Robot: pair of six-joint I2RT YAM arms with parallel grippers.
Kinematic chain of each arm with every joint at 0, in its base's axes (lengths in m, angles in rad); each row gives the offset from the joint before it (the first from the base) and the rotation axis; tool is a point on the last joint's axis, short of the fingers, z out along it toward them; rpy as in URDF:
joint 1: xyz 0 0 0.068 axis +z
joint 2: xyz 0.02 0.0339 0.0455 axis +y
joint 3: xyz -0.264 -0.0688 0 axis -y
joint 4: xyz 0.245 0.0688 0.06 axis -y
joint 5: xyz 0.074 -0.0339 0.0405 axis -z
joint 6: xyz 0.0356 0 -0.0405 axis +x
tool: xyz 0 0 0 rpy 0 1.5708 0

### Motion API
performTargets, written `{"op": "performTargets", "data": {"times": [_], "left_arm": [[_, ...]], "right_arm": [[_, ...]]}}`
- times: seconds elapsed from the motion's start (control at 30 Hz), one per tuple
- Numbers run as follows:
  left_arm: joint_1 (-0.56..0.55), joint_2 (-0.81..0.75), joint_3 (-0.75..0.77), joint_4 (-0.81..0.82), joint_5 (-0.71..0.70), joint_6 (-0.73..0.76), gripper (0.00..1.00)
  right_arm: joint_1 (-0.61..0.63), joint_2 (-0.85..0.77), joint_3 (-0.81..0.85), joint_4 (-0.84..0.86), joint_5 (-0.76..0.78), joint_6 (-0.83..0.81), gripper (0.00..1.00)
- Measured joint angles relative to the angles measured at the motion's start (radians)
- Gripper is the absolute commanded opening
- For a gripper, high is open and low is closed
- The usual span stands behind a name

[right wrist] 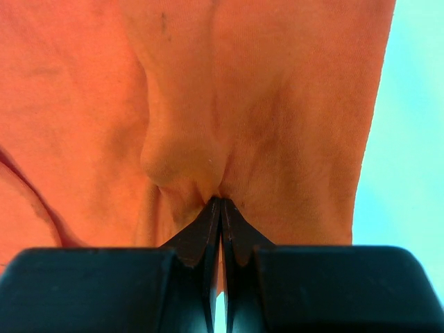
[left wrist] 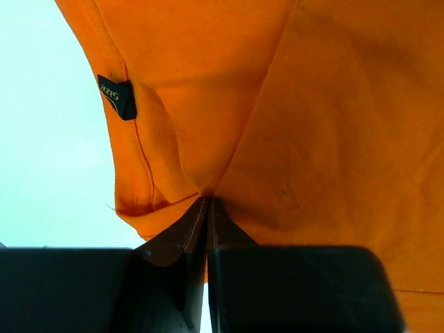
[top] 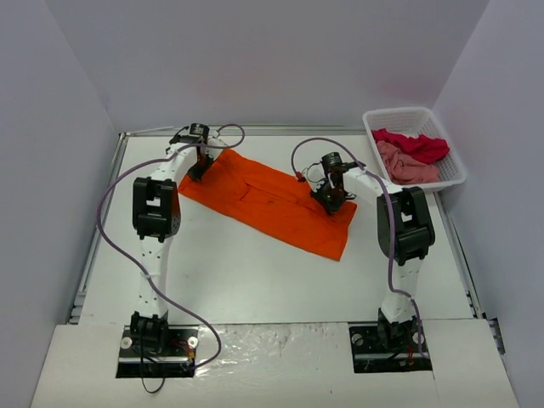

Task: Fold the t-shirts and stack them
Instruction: Rotate the tshirt 90 degrees

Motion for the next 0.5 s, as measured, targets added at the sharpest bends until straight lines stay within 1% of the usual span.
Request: {"op": "performTargets", "data": {"times": [0.3, 0.5], "left_arm": [[0.000, 0.075, 0.126, -0.045, -0.022, -0.002, 0.02], [-0.003, 0.148, 0.262, -0.105, -0.023, -0.008, 0.02]], "right_arm": [[-0.062, -0.013, -0.024, 0.017, -0.040, 0.007, 0.00], [-0.105, -0.036, -0.064, 0.044, -0.052, 0.007, 0.00]]}}
